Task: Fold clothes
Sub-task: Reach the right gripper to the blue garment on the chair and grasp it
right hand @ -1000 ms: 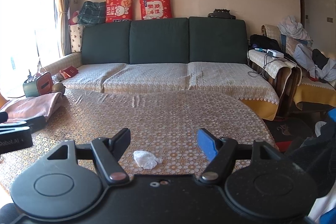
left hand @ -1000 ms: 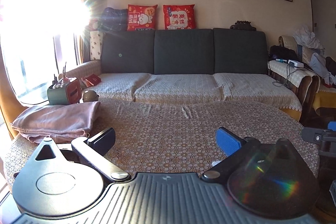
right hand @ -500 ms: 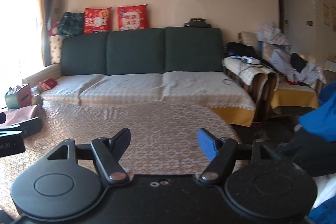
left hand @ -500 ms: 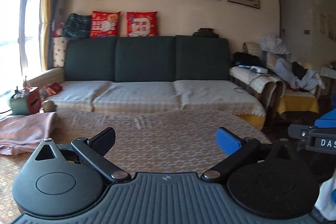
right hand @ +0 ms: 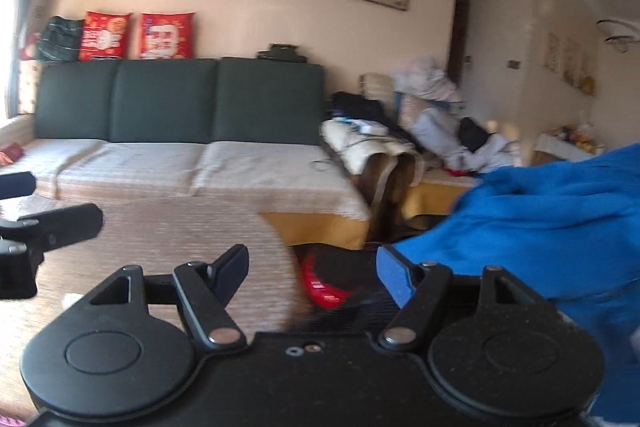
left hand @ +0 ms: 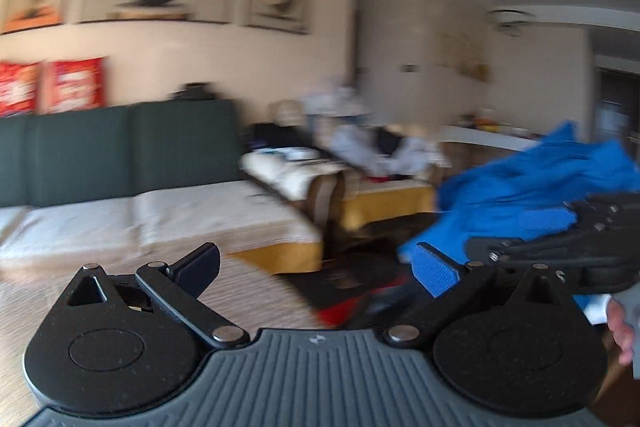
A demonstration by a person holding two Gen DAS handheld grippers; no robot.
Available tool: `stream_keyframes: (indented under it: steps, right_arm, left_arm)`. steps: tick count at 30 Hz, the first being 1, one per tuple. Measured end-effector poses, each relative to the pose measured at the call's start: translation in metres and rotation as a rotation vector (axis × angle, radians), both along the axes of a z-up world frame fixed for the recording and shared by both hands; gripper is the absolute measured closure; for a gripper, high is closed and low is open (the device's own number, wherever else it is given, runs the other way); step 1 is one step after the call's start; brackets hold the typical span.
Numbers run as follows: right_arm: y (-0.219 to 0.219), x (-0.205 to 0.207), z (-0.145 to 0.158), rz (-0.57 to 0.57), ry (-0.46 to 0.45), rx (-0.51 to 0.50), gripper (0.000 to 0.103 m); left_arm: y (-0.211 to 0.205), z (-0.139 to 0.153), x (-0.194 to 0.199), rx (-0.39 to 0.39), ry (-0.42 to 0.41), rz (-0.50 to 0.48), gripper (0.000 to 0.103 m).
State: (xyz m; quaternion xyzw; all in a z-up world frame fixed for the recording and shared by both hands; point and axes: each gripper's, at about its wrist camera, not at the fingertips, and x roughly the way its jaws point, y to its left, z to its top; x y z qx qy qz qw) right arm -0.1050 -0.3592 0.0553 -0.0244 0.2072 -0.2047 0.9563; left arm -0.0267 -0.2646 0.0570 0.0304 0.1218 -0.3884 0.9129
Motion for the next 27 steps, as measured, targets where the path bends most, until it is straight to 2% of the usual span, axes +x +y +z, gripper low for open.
stream_keyframes:
  steps: [6,12,13,16,17,21,25,27]
  right_arm:
    - [-0.040,-0.047,0.017,-0.137,-0.006,-0.083,0.000]
    - [-0.084,-0.090,0.030,-0.282,-0.013,-0.107,0.000]
    - [-0.089,-0.096,0.031,-0.303,-0.012,-0.112,0.000]
    - [-0.107,-0.110,0.033,-0.366,-0.010,-0.133,0.000]
    - [-0.112,-0.114,0.032,-0.387,-0.010,-0.137,0.000]
    - [-0.142,-0.114,0.025,-0.433,0.020,-0.081,0.000]
    - [-0.153,-0.109,0.024,-0.374,0.009,0.018,0.000]
    - [-0.151,-0.109,0.033,-0.360,-0.009,0.011,0.000]
  left_arm:
    - [-0.074,-0.008,-0.012,0.014,-0.030,-0.302,0.000]
    - [-0.127,-0.014,-0.036,0.027,-0.097,-0.476,0.001]
    - [-0.132,-0.015,-0.038,0.027,-0.107,-0.500,0.005]
    - [-0.141,-0.018,-0.041,0.033,-0.115,-0.557,0.020]
    - [-0.142,-0.019,-0.042,0.032,-0.110,-0.570,0.021]
    - [-0.152,-0.019,-0.045,0.029,-0.090,-0.606,0.021]
    - [-0.154,-0.022,-0.054,0.042,-0.123,-0.613,0.021]
    - [-0.154,-0.024,-0.058,0.048,-0.144,-0.611,0.021]
